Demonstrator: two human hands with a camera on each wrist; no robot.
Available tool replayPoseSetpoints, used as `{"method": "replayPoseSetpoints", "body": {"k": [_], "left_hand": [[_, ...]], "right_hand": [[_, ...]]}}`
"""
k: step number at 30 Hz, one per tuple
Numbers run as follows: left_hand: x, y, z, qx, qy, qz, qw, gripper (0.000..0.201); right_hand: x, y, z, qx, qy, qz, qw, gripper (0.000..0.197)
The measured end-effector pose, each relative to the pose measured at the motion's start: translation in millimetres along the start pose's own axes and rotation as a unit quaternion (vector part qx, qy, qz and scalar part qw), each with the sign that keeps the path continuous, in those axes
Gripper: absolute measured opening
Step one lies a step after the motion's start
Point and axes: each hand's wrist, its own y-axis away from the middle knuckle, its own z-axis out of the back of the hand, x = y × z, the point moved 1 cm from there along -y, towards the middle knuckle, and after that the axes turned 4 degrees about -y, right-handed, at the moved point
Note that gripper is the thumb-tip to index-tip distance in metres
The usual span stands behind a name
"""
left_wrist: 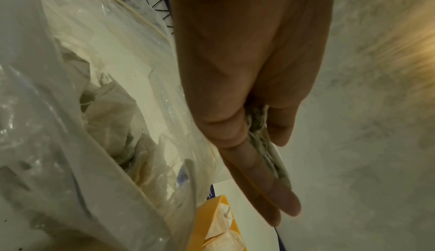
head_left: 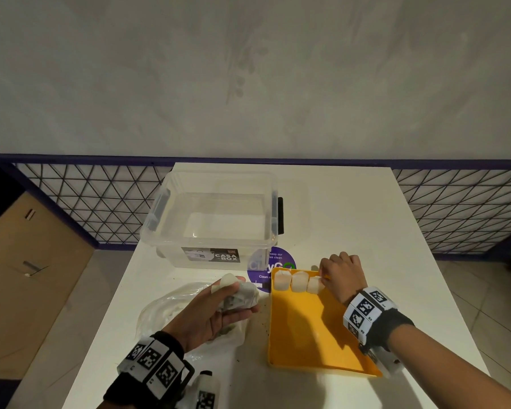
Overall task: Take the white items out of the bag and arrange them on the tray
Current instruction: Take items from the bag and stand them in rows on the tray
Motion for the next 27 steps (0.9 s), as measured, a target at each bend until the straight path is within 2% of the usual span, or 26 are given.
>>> {"method": "replayPoseSetpoints", "body": {"k": [7,11,14,16,18,21,23,27], "left_hand": [[1.7,-2.1,-1.9,0.026,-0.007,0.005,1.000,0.026],[0.7,-0.9,-0.7,0.036,-0.008,-0.005,0.999,0.032],[1.6,-1.2,-0.1,0.036,-0.012,-0.006,0.999,0.032],[2.0,-1.5,-1.5,0.037,-0.019,-0.004,0.999,0.033],[1.7,-1.8,-2.5,0.028,-0.037,-0.003,0.999,0.035],[1.6,1.3,-2.1,0.029,-0.058,-0.009,0.998,0.043],[1.4,4.0,-1.1,0.023,-0.063,-0.014,0.998,0.043],[-1.0,8.1,1.4,-0.013,-0.029,-0.032,0.999,0.034]], "right_hand": [[4.5,-3.4,11.7,0.021,0.012,-0.025,0.999,0.022],[16.2,-1.6,24.6,0.015,-0.007,-0.006,1.000,0.024],[40.4,2.6,42.9,-0.012,-0.076,0.053,0.996,0.025],[63.5,6.1,57.6,-0.011,-0.159,0.109,0.981,0.025],[87.1,8.5,70.3,0.007,-0.225,0.166,0.960,0.025],[115.5,8.9,80.9,0.068,-0.257,0.217,0.939,0.029],[126.6,8.5,84.9,0.111,-0.267,0.212,0.933,0.033],[129.0,8.3,87.8,0.102,-0.300,0.133,0.939,0.037]]}}
